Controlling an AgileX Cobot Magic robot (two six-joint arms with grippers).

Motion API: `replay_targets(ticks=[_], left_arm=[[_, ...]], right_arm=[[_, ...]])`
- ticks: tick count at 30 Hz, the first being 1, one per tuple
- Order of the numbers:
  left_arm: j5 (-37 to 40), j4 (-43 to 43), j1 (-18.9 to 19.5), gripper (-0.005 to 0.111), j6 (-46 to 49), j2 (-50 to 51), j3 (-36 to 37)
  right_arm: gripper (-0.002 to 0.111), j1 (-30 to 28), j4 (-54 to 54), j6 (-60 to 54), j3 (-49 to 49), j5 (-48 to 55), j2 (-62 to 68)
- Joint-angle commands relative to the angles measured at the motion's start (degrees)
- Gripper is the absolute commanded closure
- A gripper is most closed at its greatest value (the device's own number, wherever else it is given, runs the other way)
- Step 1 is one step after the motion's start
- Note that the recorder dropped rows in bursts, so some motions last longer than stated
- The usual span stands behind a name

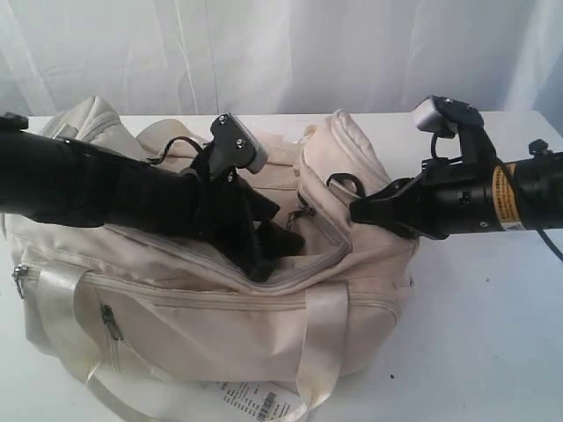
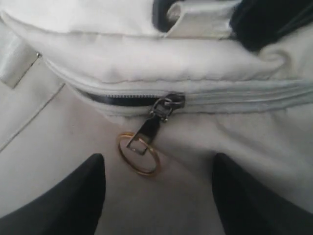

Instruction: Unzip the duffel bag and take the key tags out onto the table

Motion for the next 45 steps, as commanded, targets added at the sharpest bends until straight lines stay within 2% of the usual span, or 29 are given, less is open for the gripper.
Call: replay_targets(ticks=[1,6,18,22,26,28,34,37,43,45], left_arm=[[-2.48,-0.04,-0.24,0.041,0.44,1.15,-0.19],[-1.83,-1.54,-0.24,0.049,0.44,2.95,-0.19],[-1.71,-4.23,-0.24,0.091,0.44,3.46,-0.33],[-1.71,-4.23,-0.24,0.098,3.68,3.46,-0.33],[-1.71,-4.23,-0.24,0.098,5.32,3.46,-0.33],[-1.71,-4.23,-0.24,0.093,6.03,3.46,-0.33],[-1.71,-4.23,-0.24,0.061,6.13,3.46,-0.33],[-1.48,-4.23,-0.24,0.05,6.13,3.46,-0.33],[6.58,-4.52,-0.24,0.047,7.75,3.46,-0.33],[6.24,-6.66,-0.24,0.047,9.85,3.46,-0.33]], right_arm=[[0.108,0.07,1.67,-0.18,0.21,-1.9,-0.69],[0.108,0.07,2.68,-0.18,0.21,-2.0,-0.69],[0.108,0.07,2.66,-0.18,0.21,-1.78,-0.69],[0.108,0.07,2.66,-0.18,0.21,-1.55,-0.69],[0.108,0.07,2.66,-0.18,0.21,-1.55,-0.69],[0.108,0.07,2.66,-0.18,0.21,-1.55,-0.69],[0.108,0.07,2.66,-0.18,0.21,-1.55,-0.69],[0.108,0.07,2.84,-0.18,0.21,-1.56,-0.69],[0.108,0.07,2.92,-0.18,0.21,-1.44,-0.69],[0.108,0.07,2.91,-0.18,0.21,-1.44,-0.57]])
